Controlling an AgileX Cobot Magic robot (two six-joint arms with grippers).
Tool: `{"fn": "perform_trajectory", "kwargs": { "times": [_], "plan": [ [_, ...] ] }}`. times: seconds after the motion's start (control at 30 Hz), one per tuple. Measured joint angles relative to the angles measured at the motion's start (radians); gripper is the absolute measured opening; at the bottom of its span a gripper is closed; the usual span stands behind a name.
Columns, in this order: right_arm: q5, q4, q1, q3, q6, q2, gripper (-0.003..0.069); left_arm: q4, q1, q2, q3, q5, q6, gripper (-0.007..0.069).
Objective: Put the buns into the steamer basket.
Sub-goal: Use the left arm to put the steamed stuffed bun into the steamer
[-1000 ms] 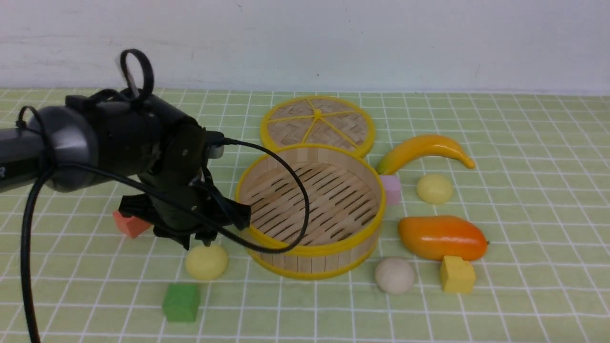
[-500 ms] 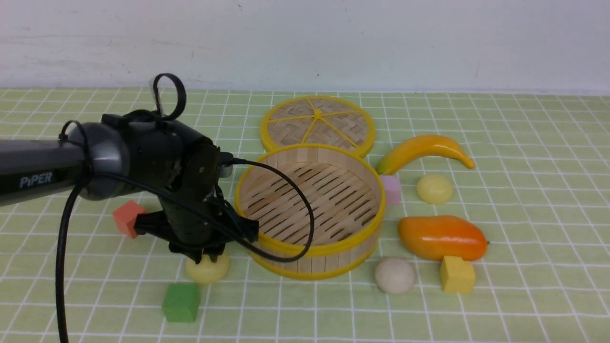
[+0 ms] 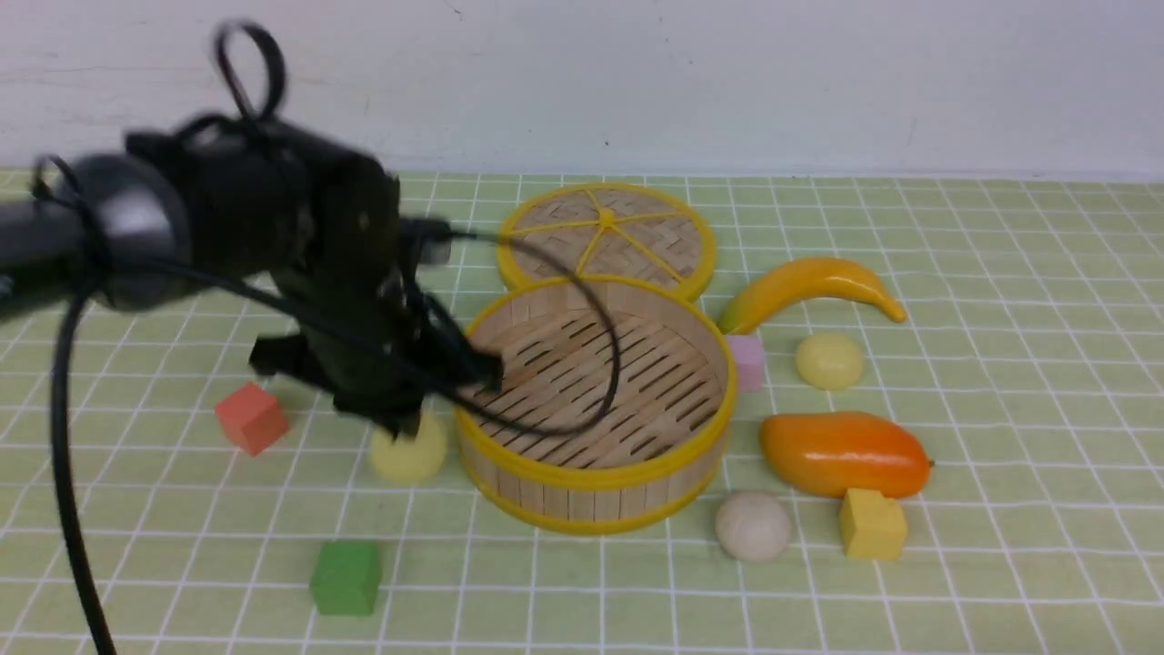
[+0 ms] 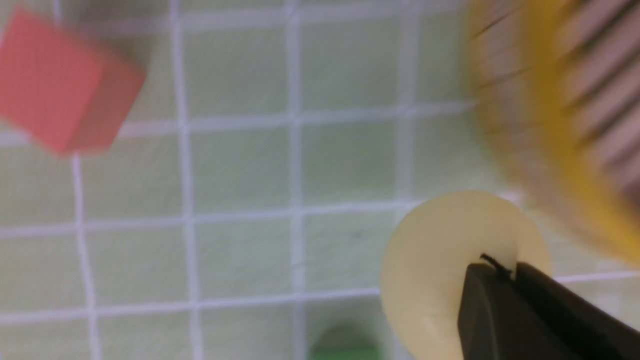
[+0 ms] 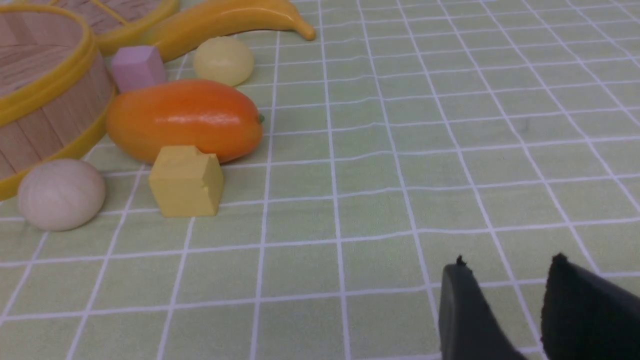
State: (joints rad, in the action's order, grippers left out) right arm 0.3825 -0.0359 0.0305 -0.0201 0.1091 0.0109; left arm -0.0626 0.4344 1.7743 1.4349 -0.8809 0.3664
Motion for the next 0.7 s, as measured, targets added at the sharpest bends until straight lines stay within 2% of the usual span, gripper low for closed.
{"fn": "perform_trajectory", "kwargs": {
  "times": [0.1,0.2,0.43,0.57,0.6,0.63,0.7],
  "plan": [
    [0.000,0.000,0.000,0.000,0.000,0.000,0.0239,0.104,0.000,-0.008,0.063,0.018,-0.055,-0.0013],
    [0.000,0.000,0.000,0.000,0.000,0.000,0.0239,0.184,0.001,0.011,0.077,0.103,-0.099,-0.0013],
    [0.000,0.000,0.000,0.000,0.000,0.000,0.0239,0.197,0.001,0.127,0.080,0.218,-0.107,0.0002],
    [0.000,0.000,0.000,0.000,0.000,0.000,0.0239,0.197,0.001,0.181,0.080,0.219,-0.083,0.0064],
    [0.000,0.000,0.000,0.000,0.000,0.000,0.0239,0.197,0.001,0.185,0.080,0.215,-0.077,0.0117],
    [0.000,0.000,0.000,0.000,0.000,0.000,0.0239,0.197,0.001,0.185,0.080,0.215,-0.077,0.0123],
    [0.000,0.000,0.000,0.000,0.000,0.000,0.0239,0.197,0.001,0.178,0.080,0.205,-0.074,0.0209]
  ]
}}
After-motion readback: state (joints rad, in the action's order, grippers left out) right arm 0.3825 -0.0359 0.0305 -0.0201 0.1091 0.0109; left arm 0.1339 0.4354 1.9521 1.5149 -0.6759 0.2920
